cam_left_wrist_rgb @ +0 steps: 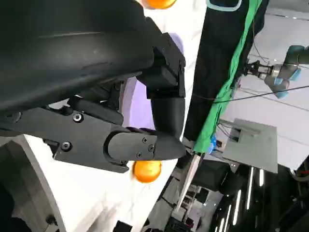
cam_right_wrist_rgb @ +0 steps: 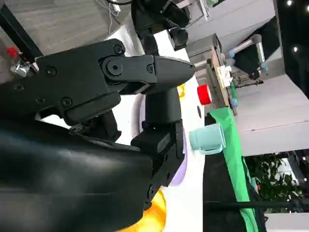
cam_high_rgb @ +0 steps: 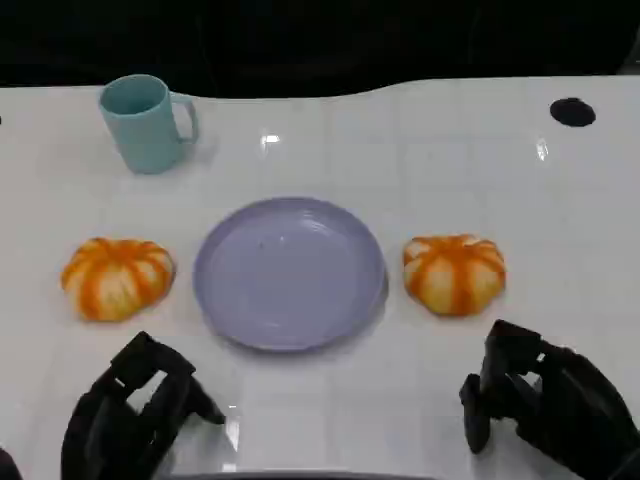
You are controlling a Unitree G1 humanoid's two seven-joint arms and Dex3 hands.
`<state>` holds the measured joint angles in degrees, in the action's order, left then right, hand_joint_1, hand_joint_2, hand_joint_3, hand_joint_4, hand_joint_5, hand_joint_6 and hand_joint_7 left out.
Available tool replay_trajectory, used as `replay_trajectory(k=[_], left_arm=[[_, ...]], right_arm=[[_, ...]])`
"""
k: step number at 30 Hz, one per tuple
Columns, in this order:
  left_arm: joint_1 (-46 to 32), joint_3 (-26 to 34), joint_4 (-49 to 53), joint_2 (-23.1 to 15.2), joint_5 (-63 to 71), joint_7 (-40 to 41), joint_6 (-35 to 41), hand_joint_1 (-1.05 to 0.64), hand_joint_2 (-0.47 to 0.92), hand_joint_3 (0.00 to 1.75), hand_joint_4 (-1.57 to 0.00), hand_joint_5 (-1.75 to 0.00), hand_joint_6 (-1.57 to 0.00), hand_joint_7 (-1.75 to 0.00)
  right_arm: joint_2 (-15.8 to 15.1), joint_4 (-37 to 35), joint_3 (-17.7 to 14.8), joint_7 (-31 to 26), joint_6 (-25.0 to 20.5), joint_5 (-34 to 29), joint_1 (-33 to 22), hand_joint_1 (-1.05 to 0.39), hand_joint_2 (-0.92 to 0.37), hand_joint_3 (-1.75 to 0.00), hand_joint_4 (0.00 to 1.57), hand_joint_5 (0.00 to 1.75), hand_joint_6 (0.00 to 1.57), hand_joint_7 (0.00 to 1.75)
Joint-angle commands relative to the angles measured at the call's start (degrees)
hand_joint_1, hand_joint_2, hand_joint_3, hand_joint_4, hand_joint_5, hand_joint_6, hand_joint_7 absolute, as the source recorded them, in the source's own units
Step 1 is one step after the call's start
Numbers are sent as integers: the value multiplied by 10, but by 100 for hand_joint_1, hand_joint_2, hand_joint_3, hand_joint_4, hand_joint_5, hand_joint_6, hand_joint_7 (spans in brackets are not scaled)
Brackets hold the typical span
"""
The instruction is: Grasp the bread from the table and place it into the plate.
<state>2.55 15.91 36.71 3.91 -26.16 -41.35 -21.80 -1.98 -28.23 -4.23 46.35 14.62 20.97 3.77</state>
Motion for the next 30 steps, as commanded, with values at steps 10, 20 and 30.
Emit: replay_trajectory(k=[10, 20, 30], left_arm=[[1, 6, 2, -7, -3, 4, -5, -55, 92, 25, -62, -175, -50, -153], [-2, 3, -3, -5, 0, 10, -5, -54, 92, 25, -60, -175, -50, -152], [-2, 2, -4, -2, -1, 11, -3, -54, 92, 25, -60, -175, -49, -153]], right_arm=[[-6, -4, -6, 1, 7, 4, 4, -46, -92, -41, 76, 175, 55, 175], [-8, -9, -7, 2, 15, 1, 5, -46, -92, -41, 76, 175, 54, 175], [-17, 1, -11, -24, 72, -14, 23, -43, -92, -26, 45, 166, 52, 85]])
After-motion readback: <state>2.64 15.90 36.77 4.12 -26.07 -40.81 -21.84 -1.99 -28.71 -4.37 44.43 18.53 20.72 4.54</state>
